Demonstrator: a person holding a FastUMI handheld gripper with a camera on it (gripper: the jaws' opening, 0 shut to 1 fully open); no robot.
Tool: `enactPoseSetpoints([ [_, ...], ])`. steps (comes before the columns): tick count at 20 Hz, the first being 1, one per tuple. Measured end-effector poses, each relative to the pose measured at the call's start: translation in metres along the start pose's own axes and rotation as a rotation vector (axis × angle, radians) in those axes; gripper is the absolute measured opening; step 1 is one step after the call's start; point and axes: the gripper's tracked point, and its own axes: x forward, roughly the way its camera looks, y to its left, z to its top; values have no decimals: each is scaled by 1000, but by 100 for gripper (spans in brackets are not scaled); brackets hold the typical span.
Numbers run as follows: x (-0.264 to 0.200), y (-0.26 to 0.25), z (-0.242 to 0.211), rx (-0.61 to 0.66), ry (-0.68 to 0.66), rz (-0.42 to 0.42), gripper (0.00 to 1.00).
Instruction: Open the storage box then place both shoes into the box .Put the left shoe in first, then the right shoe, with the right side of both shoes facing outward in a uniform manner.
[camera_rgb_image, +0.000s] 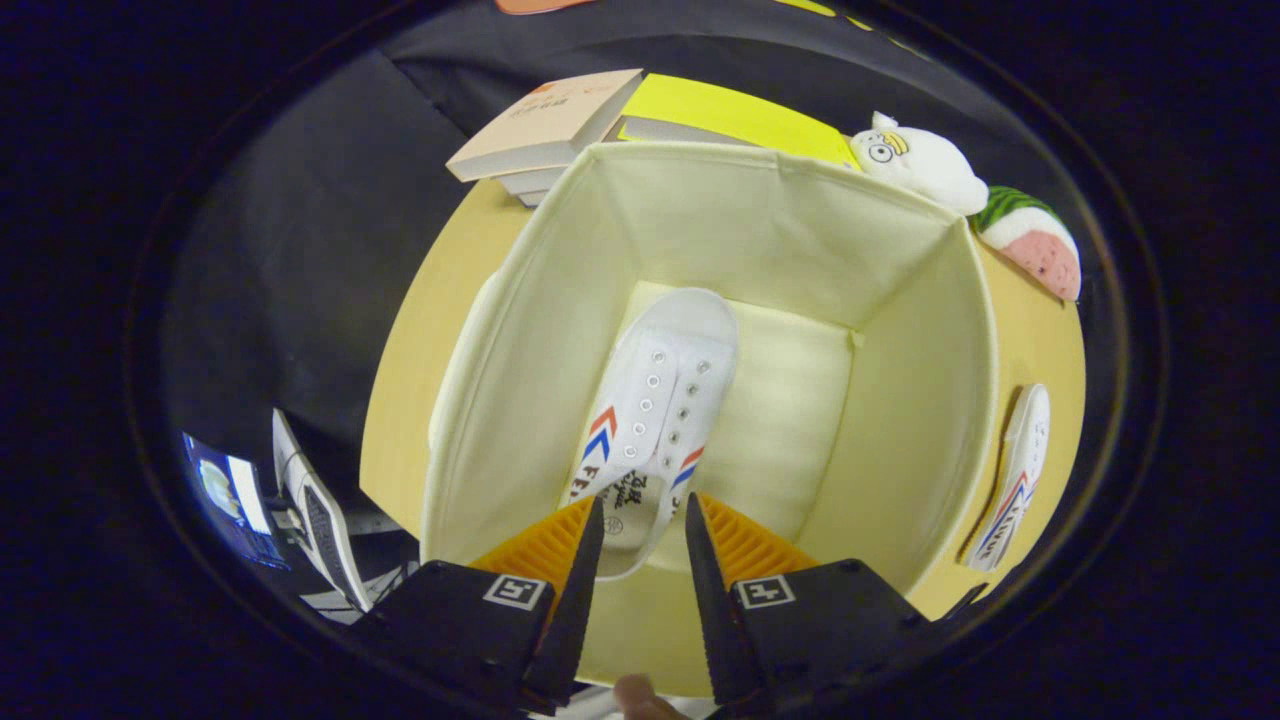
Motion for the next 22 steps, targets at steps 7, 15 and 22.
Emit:
enactPoseSetpoints([
  [7,-77,-60,-32,-157,-47,-203,62],
  [15,-96,-195,-73,-73,-22,-285,66],
  [22,-47,-327,-126,52,196,-387,67],
])
